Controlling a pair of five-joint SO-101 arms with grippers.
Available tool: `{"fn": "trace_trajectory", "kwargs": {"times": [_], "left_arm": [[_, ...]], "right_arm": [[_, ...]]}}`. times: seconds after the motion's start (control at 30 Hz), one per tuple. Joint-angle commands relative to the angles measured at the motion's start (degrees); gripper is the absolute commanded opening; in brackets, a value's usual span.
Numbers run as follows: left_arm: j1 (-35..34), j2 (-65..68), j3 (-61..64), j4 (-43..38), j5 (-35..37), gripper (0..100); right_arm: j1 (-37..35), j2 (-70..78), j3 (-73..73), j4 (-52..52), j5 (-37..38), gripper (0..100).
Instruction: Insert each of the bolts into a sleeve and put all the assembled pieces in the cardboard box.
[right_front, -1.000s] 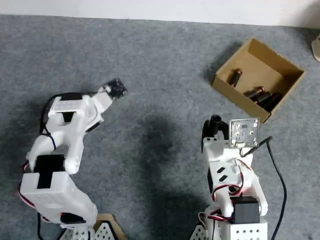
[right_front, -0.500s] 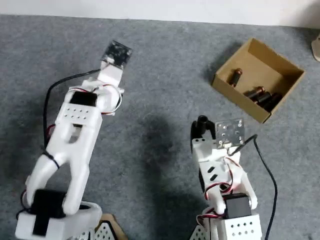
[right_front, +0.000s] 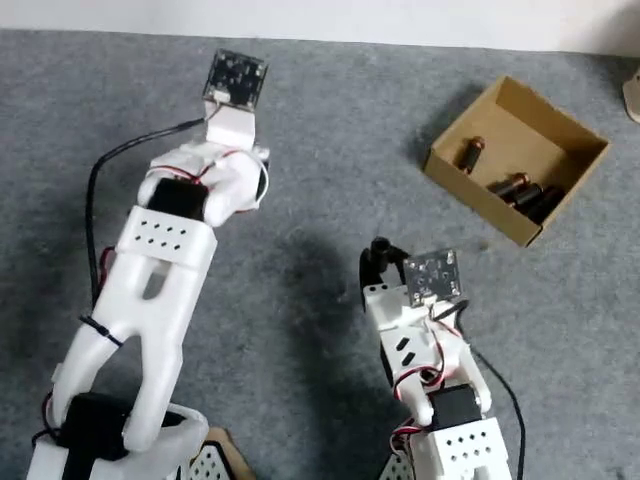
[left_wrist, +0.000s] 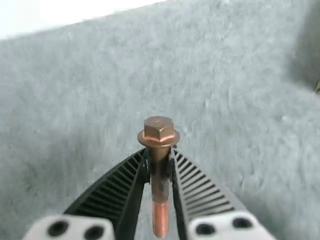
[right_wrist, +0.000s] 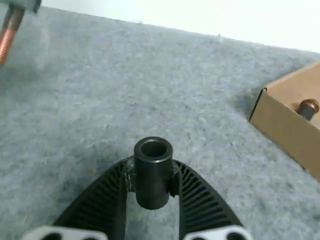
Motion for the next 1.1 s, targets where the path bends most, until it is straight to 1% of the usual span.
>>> {"fn": "trace_trajectory", "kwargs": {"times": [0.0, 0.13, 0.23, 0.33, 0.43, 0.57, 0.63, 0.73, 0.8, 0.83, 0.9, 1.07], "left_arm": [[1.3, -2.7, -6.2, 2.6, 0.0, 1], [3.9, -3.2, -7.1, 4.0, 0.5, 1], [6.8, -3.4, -7.5, 4.0, 5.5, 1], [7.3, -3.4, -7.2, 2.5, 10.3, 1], [7.2, -3.4, -5.6, -1.6, 16.7, 1], [7.3, -4.5, -0.1, -9.7, 18.1, 1], [7.4, -7.4, 5.7, -17.3, 18.1, 0], [8.8, -14.5, 17.6, -30.9, 17.8, 0], [10.8, -18.6, 24.1, -37.3, 17.7, 0], [11.6, -20.4, 26.2, -38.8, 17.1, 0], [12.7, -22.6, 28.2, -39.0, 16.7, 0], [13.1, -25.5, 28.9, -38.9, 17.3, 0]], "right_arm": [[-0.3, 0.4, 0.1, -2.6, 0.1, 0.4], [-0.3, 0.6, 0.1, -2.6, 0.1, 0.4], [-1.2, 0.6, 0.1, -2.6, 0.1, 0.4], [-3.2, 0.6, 0.2, -2.6, 0.1, 0.4], [-4.7, 0.7, 0.3, -2.6, 0.0, 0.4], [-4.9, 0.7, 1.7, -2.7, 0.0, 0.4], [-4.9, 0.7, 3.1, -4.4, 0.0, 0.4], [-4.9, 0.7, 5.0, -7.7, 0.0, 0.4], [-4.9, 0.7, 5.5, -8.1, 0.0, 0.4], [-4.9, 0.7, 5.5, -8.1, 0.0, 0.4], [-4.9, 0.7, 5.5, -8.1, 0.1, 0.4], [-4.9, 0.7, 5.8, -8.1, 0.1, 0.4]]}}
